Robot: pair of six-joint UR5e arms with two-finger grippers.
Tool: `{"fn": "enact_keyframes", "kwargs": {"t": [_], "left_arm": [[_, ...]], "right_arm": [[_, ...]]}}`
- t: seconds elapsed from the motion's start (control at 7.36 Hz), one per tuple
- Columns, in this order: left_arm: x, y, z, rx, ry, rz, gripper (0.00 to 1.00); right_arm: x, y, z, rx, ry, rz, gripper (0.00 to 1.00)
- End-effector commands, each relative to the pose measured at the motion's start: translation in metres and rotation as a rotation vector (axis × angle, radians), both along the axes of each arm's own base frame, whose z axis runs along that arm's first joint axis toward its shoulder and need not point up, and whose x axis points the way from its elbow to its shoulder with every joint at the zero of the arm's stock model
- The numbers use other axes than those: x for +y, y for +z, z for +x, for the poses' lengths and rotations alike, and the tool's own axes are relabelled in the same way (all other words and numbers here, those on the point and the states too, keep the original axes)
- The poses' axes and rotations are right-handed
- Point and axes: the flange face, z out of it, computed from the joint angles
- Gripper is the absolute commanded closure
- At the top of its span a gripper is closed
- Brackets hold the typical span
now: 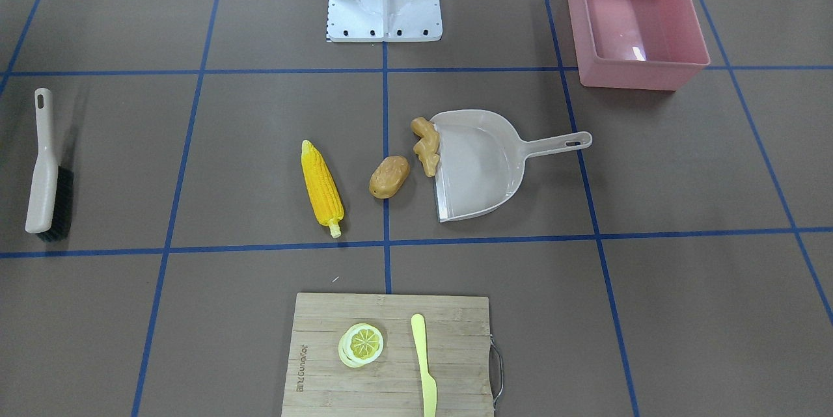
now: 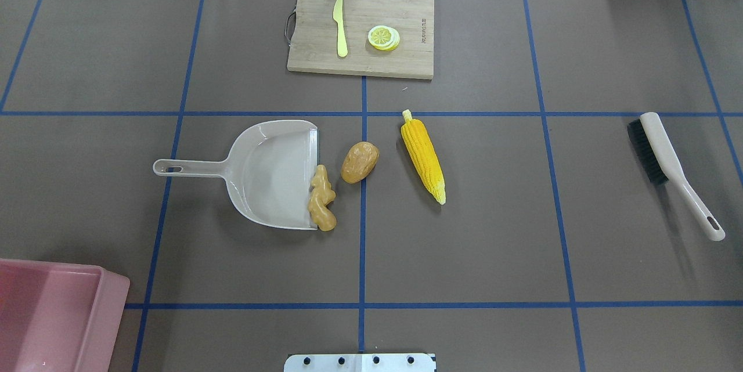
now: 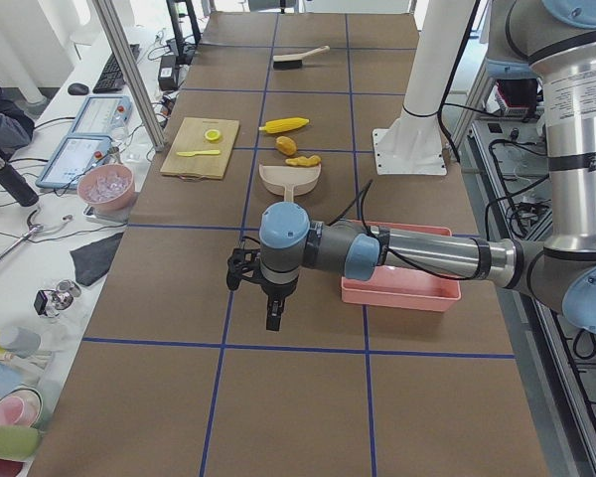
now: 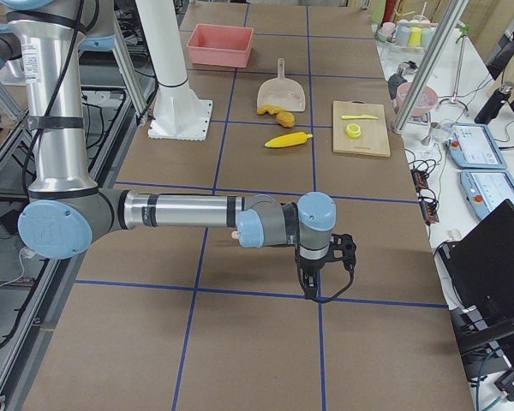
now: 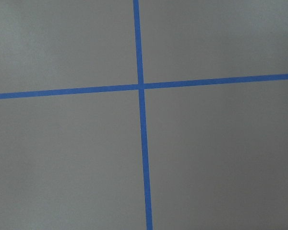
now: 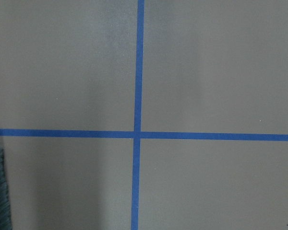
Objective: Sweep and dump trash into bin
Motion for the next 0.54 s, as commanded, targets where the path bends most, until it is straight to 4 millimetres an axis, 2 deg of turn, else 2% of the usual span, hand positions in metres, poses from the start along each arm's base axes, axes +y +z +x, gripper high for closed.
{"fn": "enact_keyframes", "kwargs": {"t": [0.0, 0.41], "left_arm": [[0.0005, -0.0015, -0.0003, 0.003, -0.001, 0.002, 0.02], [0.0012, -0.0038, -0.0011, 0.002, -0.002, 0.007, 0.02]], "right_arm": [[0.0007, 0.0006, -0.0001, -0.001, -0.002, 0.0, 0.0], [0.0013, -0.0004, -0.0004, -0.006, -0.003, 0.001, 0.0]]}}
